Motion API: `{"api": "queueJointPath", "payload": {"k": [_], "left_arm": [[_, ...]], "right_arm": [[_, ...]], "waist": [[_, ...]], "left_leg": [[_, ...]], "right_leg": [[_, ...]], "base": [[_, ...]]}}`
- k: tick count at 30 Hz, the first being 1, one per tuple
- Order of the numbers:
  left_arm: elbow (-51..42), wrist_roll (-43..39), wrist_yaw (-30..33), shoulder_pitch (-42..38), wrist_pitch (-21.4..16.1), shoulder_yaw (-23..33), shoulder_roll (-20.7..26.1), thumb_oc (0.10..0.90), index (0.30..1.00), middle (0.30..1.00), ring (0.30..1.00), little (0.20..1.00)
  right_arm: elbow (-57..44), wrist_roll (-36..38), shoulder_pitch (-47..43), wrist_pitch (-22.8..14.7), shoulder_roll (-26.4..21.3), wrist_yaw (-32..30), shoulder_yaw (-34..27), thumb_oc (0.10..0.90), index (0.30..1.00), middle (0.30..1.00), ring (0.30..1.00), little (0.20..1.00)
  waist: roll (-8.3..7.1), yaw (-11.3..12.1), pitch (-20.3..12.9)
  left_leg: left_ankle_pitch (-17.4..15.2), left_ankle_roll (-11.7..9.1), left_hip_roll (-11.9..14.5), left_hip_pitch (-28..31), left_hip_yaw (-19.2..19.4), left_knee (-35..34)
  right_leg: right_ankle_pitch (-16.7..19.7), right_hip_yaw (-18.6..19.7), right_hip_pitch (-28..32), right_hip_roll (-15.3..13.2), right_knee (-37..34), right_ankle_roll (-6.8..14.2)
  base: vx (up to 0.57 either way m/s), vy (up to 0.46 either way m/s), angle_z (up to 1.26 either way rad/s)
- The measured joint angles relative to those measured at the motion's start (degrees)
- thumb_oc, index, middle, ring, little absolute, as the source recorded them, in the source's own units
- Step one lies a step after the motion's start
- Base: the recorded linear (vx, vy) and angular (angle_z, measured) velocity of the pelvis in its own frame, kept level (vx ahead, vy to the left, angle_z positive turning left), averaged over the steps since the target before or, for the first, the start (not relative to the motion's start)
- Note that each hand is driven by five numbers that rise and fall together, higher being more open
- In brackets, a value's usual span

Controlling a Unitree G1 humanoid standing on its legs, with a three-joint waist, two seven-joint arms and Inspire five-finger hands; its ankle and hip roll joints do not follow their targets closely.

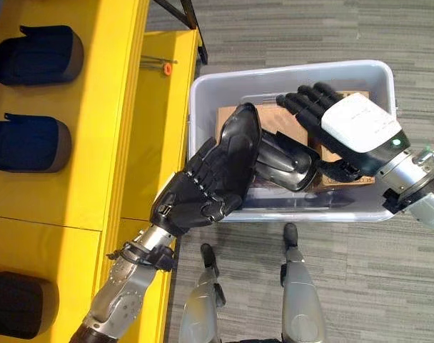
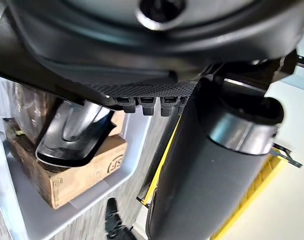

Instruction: Move parts from the plastic box to the shelf.

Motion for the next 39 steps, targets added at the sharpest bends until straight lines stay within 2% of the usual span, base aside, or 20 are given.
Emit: {"api": "queueJointPath", "payload": {"k": [2,6,10,17,20,23,26,31,35,39], "left_arm": [[0.1,0.1,0.6,-0.6,0.0,-0.1,0.0,0.900,1.000,1.000,1.000,1.000],[0.2,0.2,0.7,-1.8,0.0,-0.2,0.1,0.900,1.000,1.000,1.000,1.000],[0.5,0.5,0.7,-2.1,0.0,-0.7,0.2,0.900,1.000,1.000,1.000,1.000],[1.0,0.7,0.8,-2.1,0.0,-1.1,0.3,0.900,1.000,1.000,1.000,1.000],[1.0,0.8,0.8,-2.8,-0.1,-1.2,0.4,0.900,1.000,1.000,1.000,1.000],[1.2,2.1,0.8,-3.5,0.0,-1.2,0.5,0.900,1.000,1.000,1.000,1.000],[1.3,2.5,0.8,-4.1,0.0,-1.2,0.5,0.900,1.000,1.000,1.000,1.000],[2.5,3.1,0.8,-4.1,0.1,-1.2,0.6,0.900,1.000,1.000,1.000,1.000],[2.7,3.1,0.8,-4.6,0.3,-1.7,0.6,0.900,1.000,1.000,1.000,1.000],[2.7,3.6,0.8,-4.6,0.5,-2.1,0.3,0.900,1.000,1.000,1.000,1.000]], "right_arm": [[0.0,1.8,-0.8,1.0,0.0,3.4,2.7,0.900,1.000,1.000,1.000,1.000],[0.0,8.3,-2.4,6.7,0.0,10.2,8.3,0.900,1.000,1.000,1.000,1.000],[2.8,7.3,-8.5,6.3,0.0,10.4,15.1,0.900,1.000,1.000,1.000,1.000],[2.8,5.2,-11.1,5.5,-0.1,10.6,15.7,0.900,1.000,1.000,1.000,1.000],[2.9,5.3,-13.0,6.9,0.0,10.9,18.0,0.900,1.000,1.000,1.000,1.000],[4.5,5.3,-13.6,10.3,0.7,11.0,20.9,0.900,1.000,1.000,1.000,1.000],[9.8,5.3,-15.0,12.5,1.6,10.2,23.6,0.900,1.000,1.000,1.000,1.000],[15.8,5.3,-17.0,15.2,7.3,5.8,23.9,0.900,1.000,1.000,1.000,1.000],[19.9,6.2,-18.3,20.5,11.7,2.4,23.1,0.900,1.000,1.000,1.000,1.000],[22.5,9.0,-17.6,25.5,15.1,-1.9,18.8,0.900,1.000,1.000,1.000,1.000]], "waist": [[0.06,0.1,0.0],[0.10,1.2,0.0],[0.17,1.9,0.0],[0.19,3.3,0.0],[0.20,3.4,0.0],[0.20,3.9,0.0],[0.20,4.8,0.0],[0.23,4.9,0.0],[0.36,5.0,0.0],[0.41,4.8,0.0]], "left_leg": [[0.0,0.0,0.0,-0.7,-0.2,0.2],[0.1,-0.2,-0.1,-3.8,-0.9,1.3],[0.2,-0.1,0.0,-6.6,-1.5,2.1],[0.5,-0.3,-0.1,-8.4,-1.8,2.3],[0.5,-0.3,-0.2,-10.7,-2.3,3.4],[0.5,-0.3,-0.1,-12.1,-3.3,4.4],[0.4,-0.3,-0.1,-13.0,-3.8,5.1],[0.7,-0.4,-0.3,-14.4,-4.0,5.2],[0.8,-0.3,-0.5,-14.9,-4.0,5.4],[0.8,-0.3,-1.1,-15.1,-3.5,5.3]], "right_leg": [[0.0,0.0,-0.6,0.0,0.2,-0.1],[-1.1,-0.1,-4.1,-0.2,3.0,-0.3],[-1.4,-0.2,-6.9,-0.3,4.5,-0.6],[-2.6,-0.2,-9.7,-0.5,7.2,-0.8],[-3.3,-0.5,-12.2,-0.7,9.3,-1.2],[-4.1,-1.2,-13.3,-1.0,11.1,-1.4],[-4.8,-1.4,-14.3,-1.2,12.6,-1.7],[-4.8,-1.5,-15.9,-1.4,13.4,-1.8],[-5.0,-1.4,-16.6,-1.6,14.0,-1.9],[-5.3,-0.7,-17.6,-2.2,14.7,-1.8]], "base": [[-0.02,-0.014,0.02],[-0.05,-0.068,0.08],[-0.03,-0.041,0.06],[0.00,-0.005,0.02],[0.00,-0.037,0.09],[0.00,-0.046,0.13],[0.00,-0.038,0.09],[-0.01,0.001,0.02],[0.01,0.028,0.01],[0.02,0.045,-0.01]]}}
